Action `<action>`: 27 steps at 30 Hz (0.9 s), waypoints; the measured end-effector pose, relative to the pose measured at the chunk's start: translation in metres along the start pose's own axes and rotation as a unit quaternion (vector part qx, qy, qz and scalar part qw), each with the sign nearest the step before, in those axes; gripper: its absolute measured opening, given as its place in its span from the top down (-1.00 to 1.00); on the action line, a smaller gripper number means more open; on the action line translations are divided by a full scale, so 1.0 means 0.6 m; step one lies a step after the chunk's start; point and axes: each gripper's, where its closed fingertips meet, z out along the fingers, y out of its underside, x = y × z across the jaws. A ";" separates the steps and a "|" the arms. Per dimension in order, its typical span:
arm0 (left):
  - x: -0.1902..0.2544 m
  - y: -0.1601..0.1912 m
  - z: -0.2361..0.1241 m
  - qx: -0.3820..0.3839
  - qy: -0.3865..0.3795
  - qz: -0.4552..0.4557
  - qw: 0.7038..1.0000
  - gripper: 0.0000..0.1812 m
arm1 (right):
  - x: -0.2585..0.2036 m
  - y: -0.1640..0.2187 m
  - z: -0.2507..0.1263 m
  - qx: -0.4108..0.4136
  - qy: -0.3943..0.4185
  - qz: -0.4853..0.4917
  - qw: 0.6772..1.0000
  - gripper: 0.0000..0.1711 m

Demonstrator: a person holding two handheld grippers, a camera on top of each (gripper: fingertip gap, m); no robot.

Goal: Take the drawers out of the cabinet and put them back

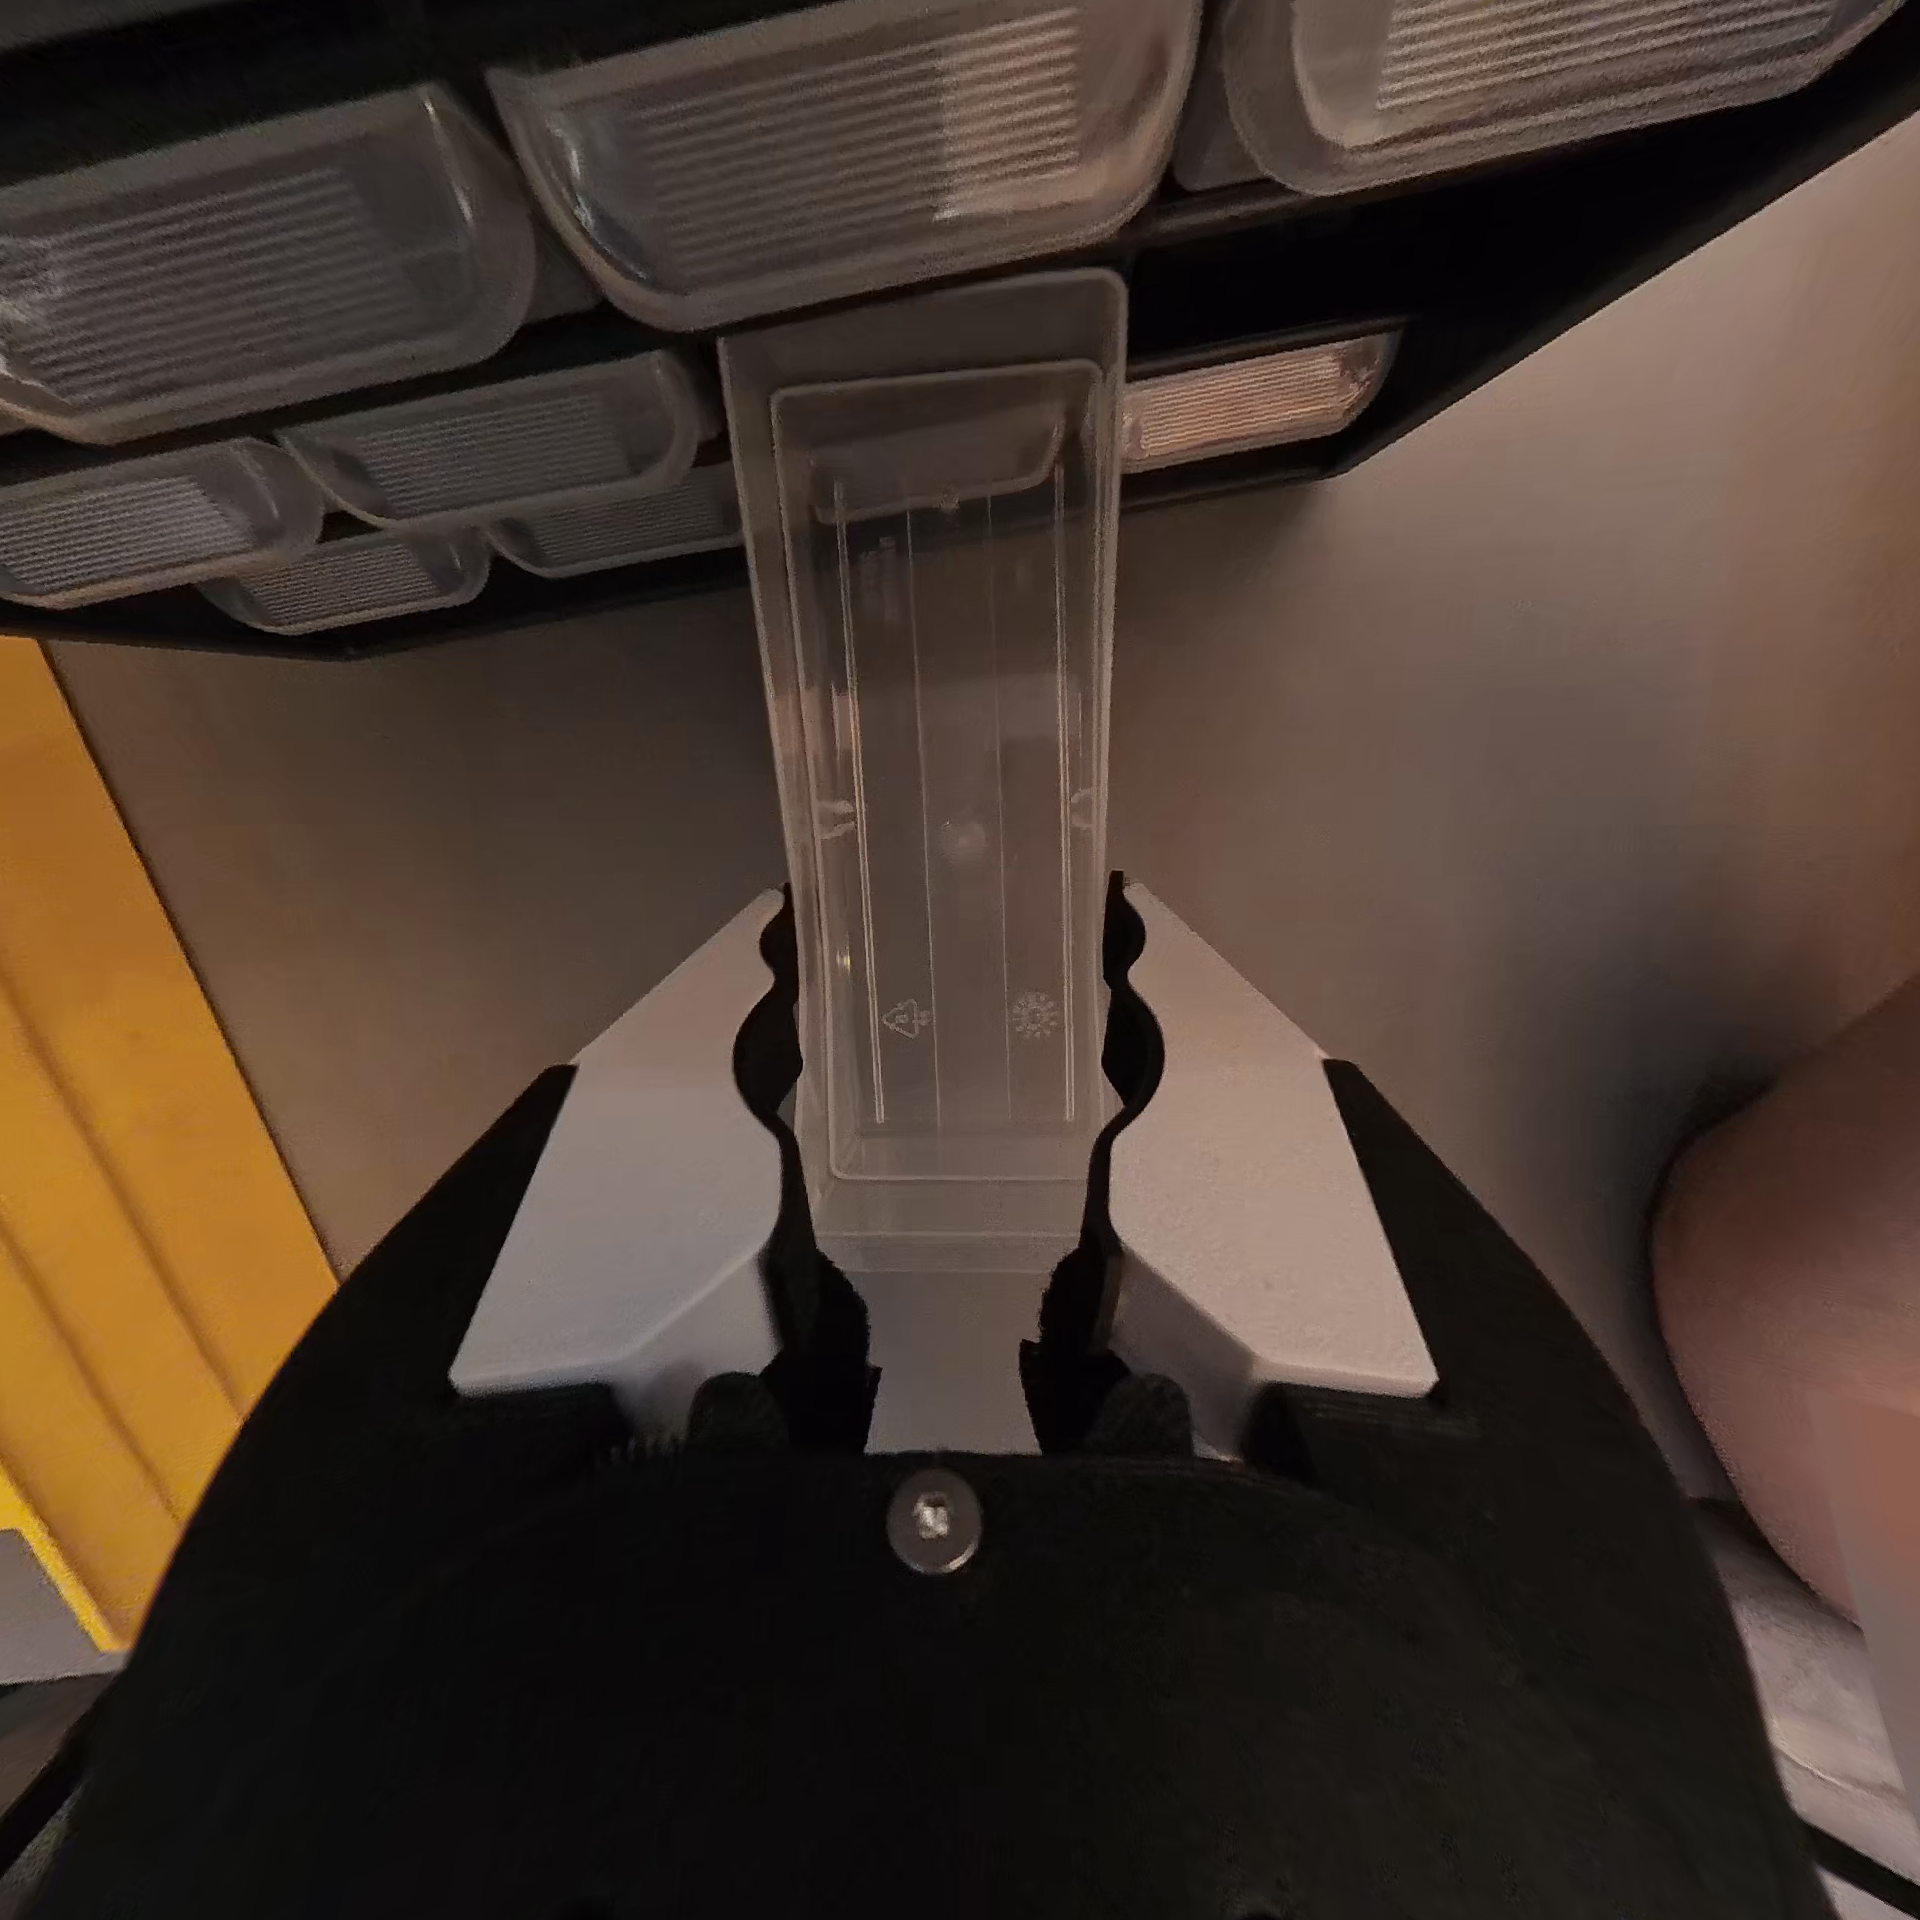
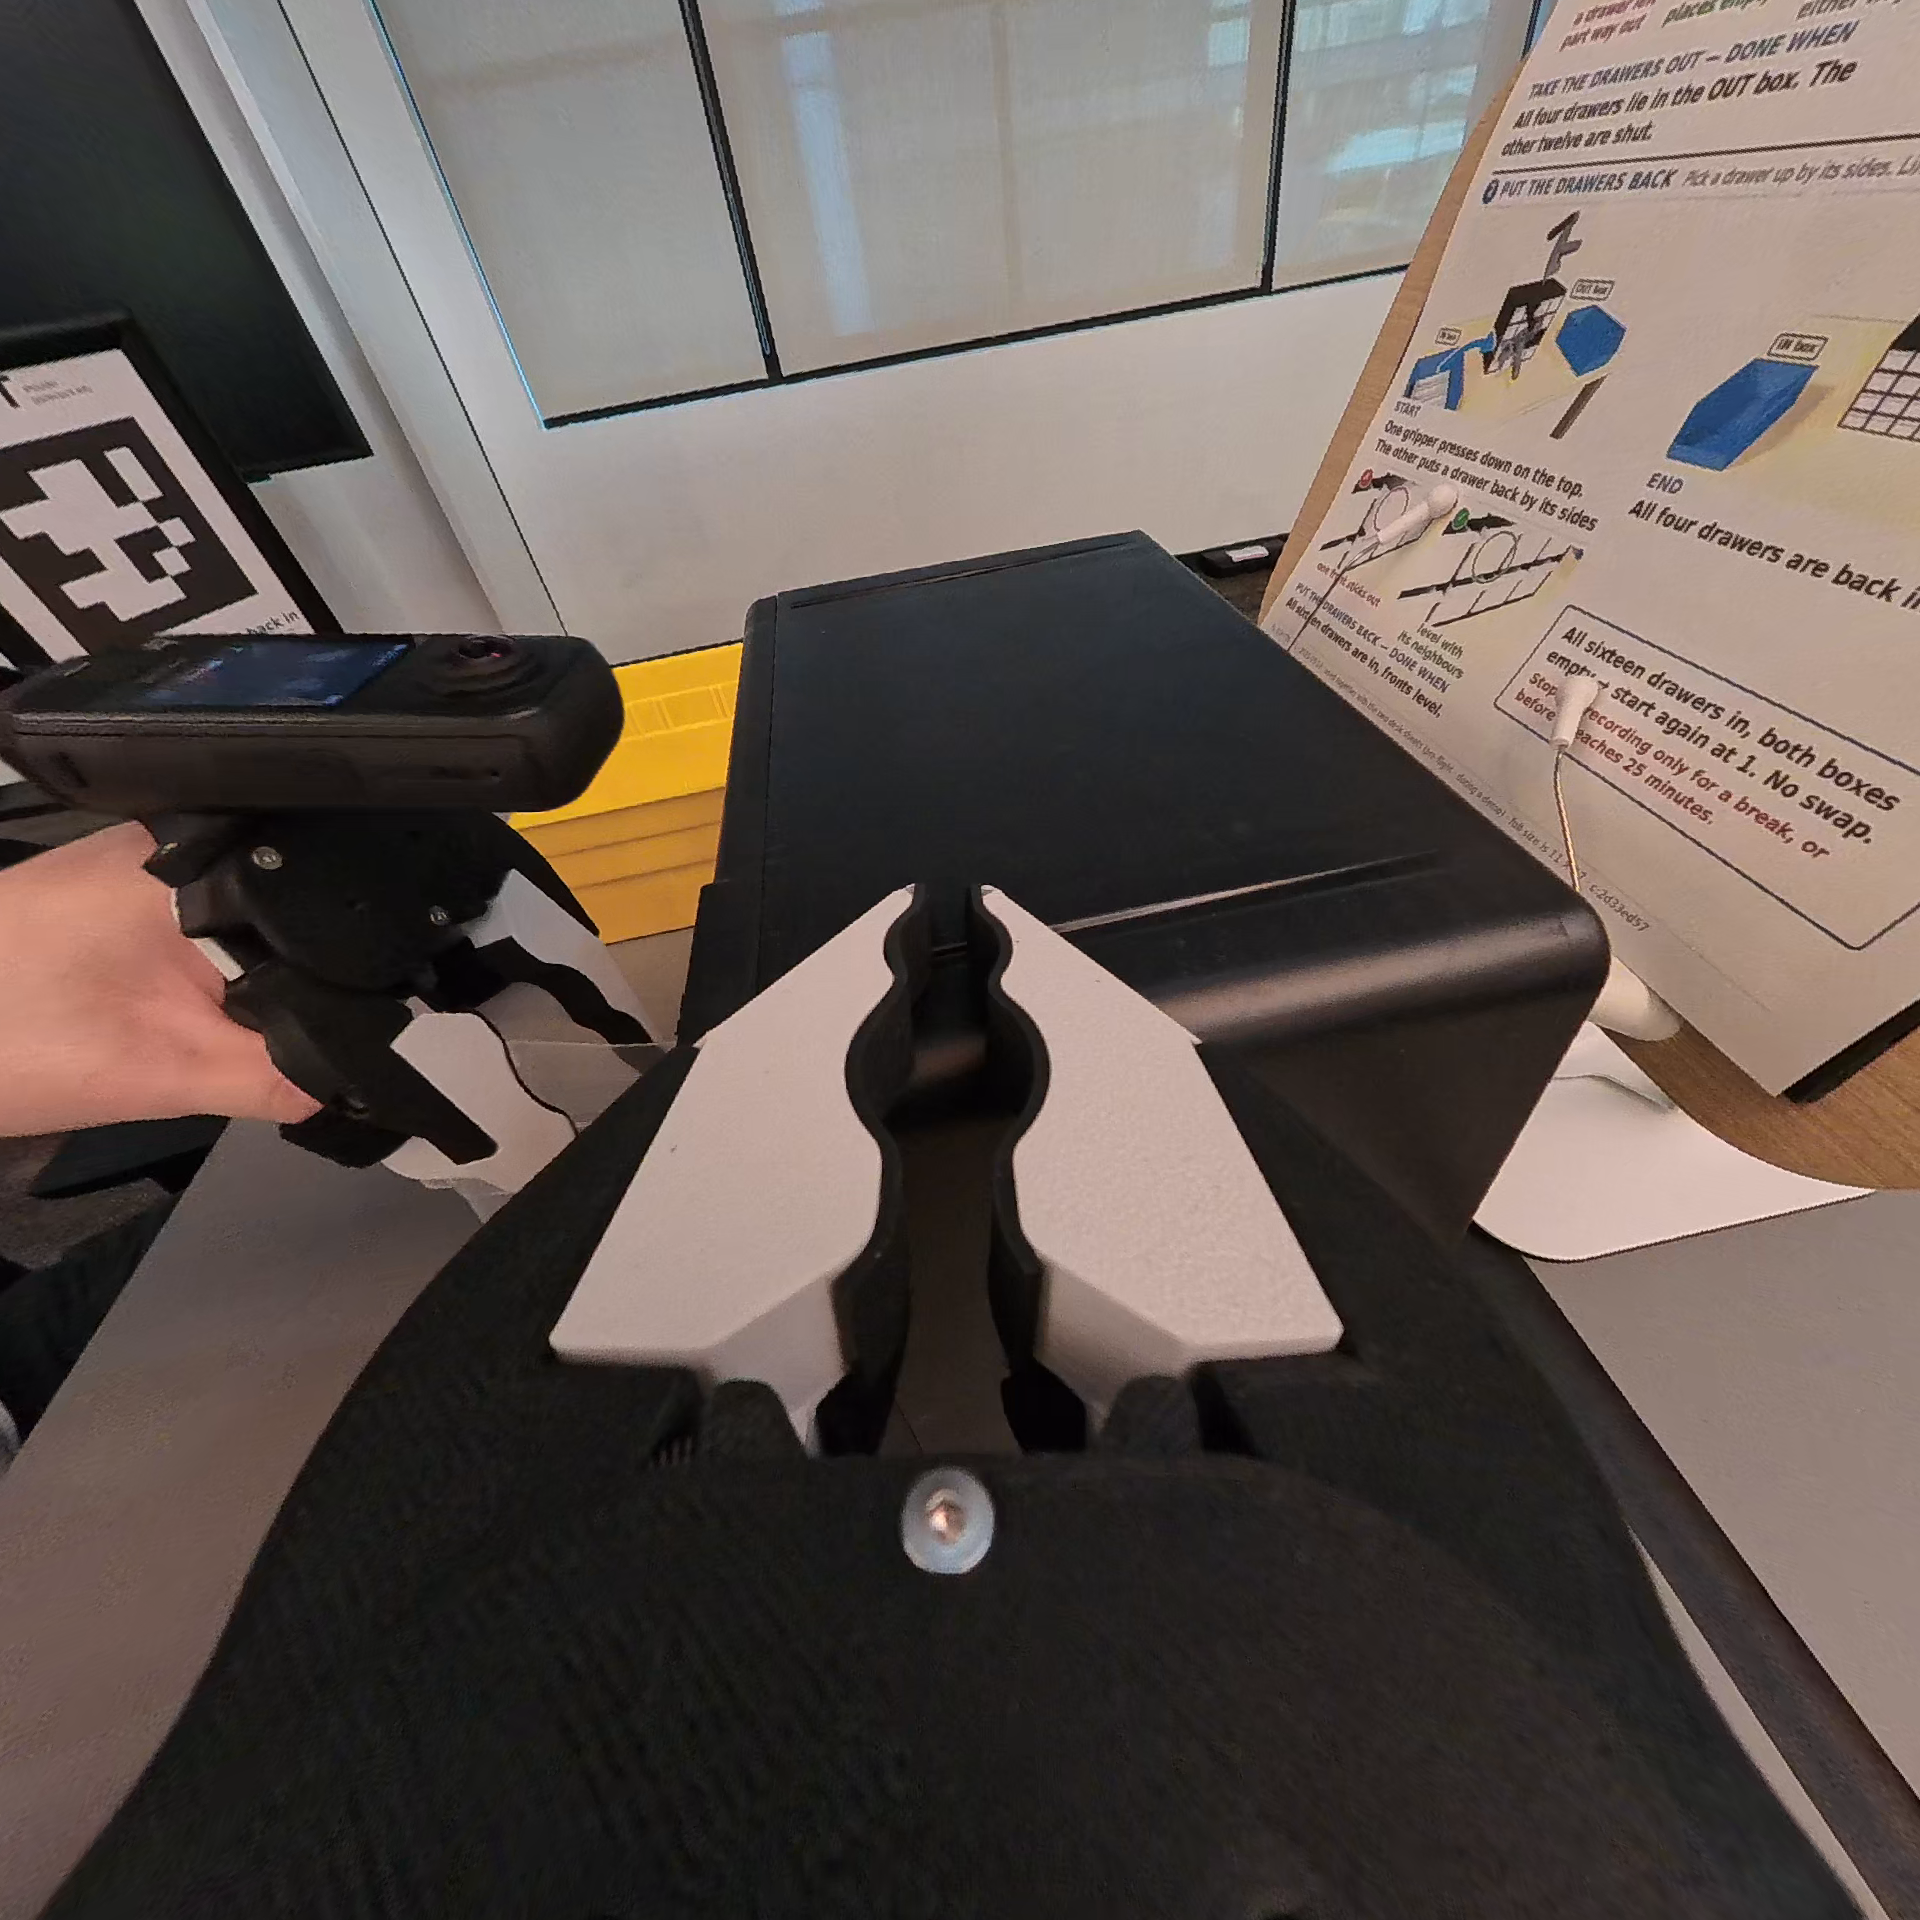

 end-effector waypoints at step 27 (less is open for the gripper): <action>-0.003 0.003 0.006 0.022 -0.001 -0.006 1.000 0.38 | -0.002 0.000 -0.003 0.006 -0.009 0.008 1.000 0.91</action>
